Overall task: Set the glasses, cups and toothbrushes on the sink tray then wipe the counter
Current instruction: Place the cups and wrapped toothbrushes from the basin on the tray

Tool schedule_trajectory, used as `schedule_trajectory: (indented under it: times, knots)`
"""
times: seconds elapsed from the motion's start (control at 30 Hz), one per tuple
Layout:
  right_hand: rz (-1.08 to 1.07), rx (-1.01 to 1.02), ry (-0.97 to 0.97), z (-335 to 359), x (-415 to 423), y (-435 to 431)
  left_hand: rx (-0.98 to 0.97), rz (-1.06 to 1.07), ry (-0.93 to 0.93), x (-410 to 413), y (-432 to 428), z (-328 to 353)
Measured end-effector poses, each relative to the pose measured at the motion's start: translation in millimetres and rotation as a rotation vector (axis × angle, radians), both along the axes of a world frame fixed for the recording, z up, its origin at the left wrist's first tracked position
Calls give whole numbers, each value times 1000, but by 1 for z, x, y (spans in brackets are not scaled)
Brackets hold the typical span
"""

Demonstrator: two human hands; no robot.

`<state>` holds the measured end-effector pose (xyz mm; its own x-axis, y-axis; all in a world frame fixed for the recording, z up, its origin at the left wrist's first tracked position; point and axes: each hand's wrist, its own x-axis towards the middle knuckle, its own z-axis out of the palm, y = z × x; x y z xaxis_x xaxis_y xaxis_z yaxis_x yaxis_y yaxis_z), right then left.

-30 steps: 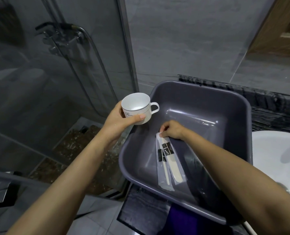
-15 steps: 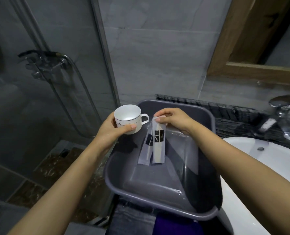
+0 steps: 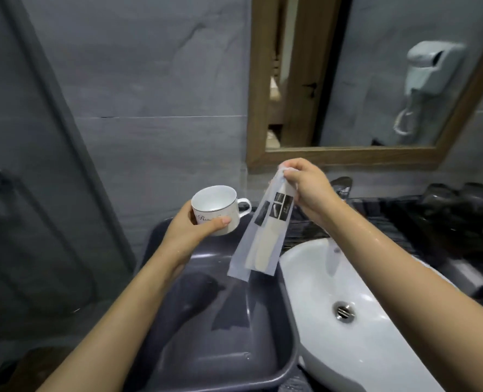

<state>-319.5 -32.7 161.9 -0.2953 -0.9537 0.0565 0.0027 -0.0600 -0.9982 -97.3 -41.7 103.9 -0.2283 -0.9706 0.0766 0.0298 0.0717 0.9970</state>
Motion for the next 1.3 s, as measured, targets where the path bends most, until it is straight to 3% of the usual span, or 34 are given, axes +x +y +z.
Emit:
schedule_trajectory:
  times: [0.1,0.5,0.63,0.83,1.3]
  knots:
    - [-112,4,39,11,-38,26,-36,-110,0,-39,3,11]
    - [-288,94,536,3,-164,168,-59,-461,21,-225,83,23]
    - [-234,160,519,-11,-218,217,-50,-493,-18,-291,121,12]
    - [-239,180,753,-24,-301,263,-32,-509,-5,-377,164,-6]
    - [-396,277,670,-33,-444,211,-123,-639,-180,-512,108,-4]
